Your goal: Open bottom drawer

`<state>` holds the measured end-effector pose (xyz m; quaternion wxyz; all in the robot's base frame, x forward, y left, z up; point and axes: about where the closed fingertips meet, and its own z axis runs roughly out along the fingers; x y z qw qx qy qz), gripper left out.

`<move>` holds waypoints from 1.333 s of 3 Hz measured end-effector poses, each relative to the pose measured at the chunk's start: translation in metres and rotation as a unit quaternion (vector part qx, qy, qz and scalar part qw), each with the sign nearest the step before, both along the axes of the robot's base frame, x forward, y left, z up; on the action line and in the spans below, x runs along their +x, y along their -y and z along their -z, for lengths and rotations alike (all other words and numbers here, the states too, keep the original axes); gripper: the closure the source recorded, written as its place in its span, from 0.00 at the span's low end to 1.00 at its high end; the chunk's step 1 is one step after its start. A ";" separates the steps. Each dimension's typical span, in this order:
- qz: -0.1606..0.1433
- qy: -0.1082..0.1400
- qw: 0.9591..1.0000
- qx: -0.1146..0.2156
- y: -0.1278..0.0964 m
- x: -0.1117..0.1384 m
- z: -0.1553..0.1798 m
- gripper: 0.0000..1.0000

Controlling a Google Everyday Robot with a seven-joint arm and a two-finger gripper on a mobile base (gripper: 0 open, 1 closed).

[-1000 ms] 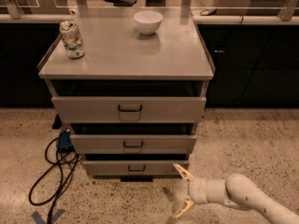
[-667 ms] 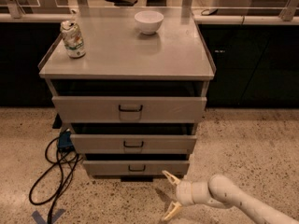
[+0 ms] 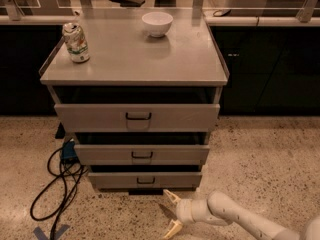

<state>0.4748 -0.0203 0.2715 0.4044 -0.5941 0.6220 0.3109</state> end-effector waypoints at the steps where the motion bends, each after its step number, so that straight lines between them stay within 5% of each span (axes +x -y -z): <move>1: -0.020 -0.003 0.998 -0.057 0.001 -0.012 0.001 0.00; 2: -0.024 -0.012 0.988 -0.152 0.010 -0.029 0.003 0.00; 3: -0.007 -0.027 0.985 -0.172 0.011 -0.039 0.005 0.00; 4: -0.015 -0.027 0.988 -0.152 0.012 -0.030 0.014 0.00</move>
Offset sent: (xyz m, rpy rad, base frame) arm 0.1127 -0.0902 0.0174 -0.6478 -0.2272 -0.6359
